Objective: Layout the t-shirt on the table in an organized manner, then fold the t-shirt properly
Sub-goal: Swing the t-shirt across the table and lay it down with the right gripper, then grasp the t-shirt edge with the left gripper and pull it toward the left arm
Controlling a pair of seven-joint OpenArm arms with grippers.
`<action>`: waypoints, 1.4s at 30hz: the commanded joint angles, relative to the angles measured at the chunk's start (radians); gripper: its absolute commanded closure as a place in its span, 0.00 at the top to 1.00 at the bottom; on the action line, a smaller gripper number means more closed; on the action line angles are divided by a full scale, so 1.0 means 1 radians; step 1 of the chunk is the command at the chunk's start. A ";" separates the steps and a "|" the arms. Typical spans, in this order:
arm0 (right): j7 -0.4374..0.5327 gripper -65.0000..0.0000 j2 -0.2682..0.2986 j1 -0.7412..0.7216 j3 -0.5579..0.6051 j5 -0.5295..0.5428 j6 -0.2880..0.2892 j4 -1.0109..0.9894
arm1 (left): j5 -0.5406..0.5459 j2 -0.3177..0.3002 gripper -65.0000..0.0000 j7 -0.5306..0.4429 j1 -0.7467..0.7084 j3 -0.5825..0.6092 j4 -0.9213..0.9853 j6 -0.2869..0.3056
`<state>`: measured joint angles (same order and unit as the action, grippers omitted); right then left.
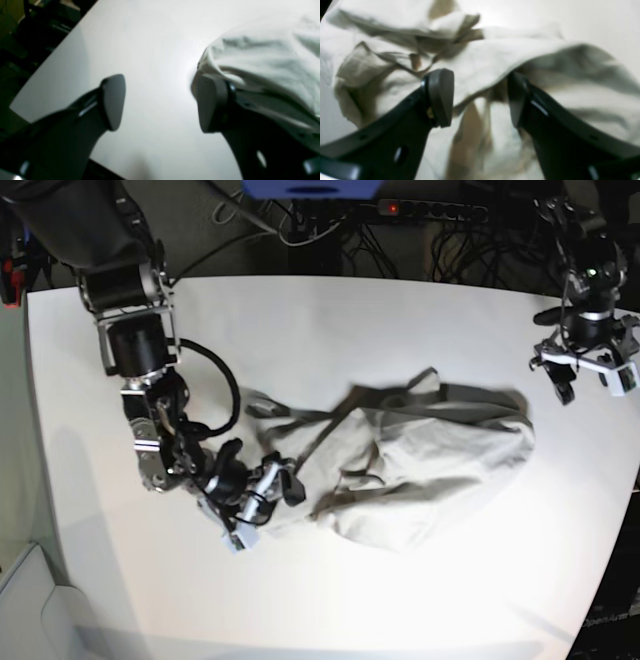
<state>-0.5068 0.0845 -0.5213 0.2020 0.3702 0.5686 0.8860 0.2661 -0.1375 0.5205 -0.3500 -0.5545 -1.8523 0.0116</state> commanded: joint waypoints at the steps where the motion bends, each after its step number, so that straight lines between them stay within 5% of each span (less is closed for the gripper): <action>1: 0.032 0.53 -0.010 -0.035 -0.003 -0.003 0.020 0.015 | -0.001 -0.009 0.67 -0.023 0.004 -0.005 -0.028 -0.012; 7: 0.073 0.51 -0.064 -0.032 -0.008 -0.115 0.020 0.015 | -0.001 -0.009 0.67 -0.023 -0.008 -0.006 -0.043 -0.012; 10: 0.106 0.32 -0.079 -0.032 -0.008 -0.162 0.020 0.015 | -0.001 -0.009 0.67 -0.023 -0.013 -0.006 -0.051 -0.012; 13: 0.122 0.00 -0.085 -0.038 -0.011 -0.191 0.017 0.015 | -0.001 -0.011 0.67 -0.026 -0.025 -0.017 -0.056 -0.012; 19: 0.124 0.00 -0.076 -0.112 -0.025 -0.188 -0.077 0.022 | -0.001 -0.007 0.67 -0.024 -0.025 -0.057 -0.065 -0.012; 26: 0.115 0.00 -0.055 -0.303 -0.209 -0.193 -0.078 0.019 | -0.001 -0.007 0.67 -0.024 -0.042 -0.091 -0.066 -0.012; 36: 0.124 0.00 0.014 -0.391 -0.286 -0.195 -0.101 0.012 | -0.001 -0.006 0.67 -0.024 -0.042 -0.091 -0.071 -0.012; 42: 0.126 0.21 0.057 -0.383 -0.287 -0.188 -0.210 -0.106 | 0.000 -0.006 0.67 -0.024 -0.030 -0.080 -0.071 -0.012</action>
<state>-0.4065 0.1318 -0.8616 -0.0822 0.1638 0.3771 0.7620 0.2672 -0.1329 0.5209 -0.3832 -0.6323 -1.9022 0.0113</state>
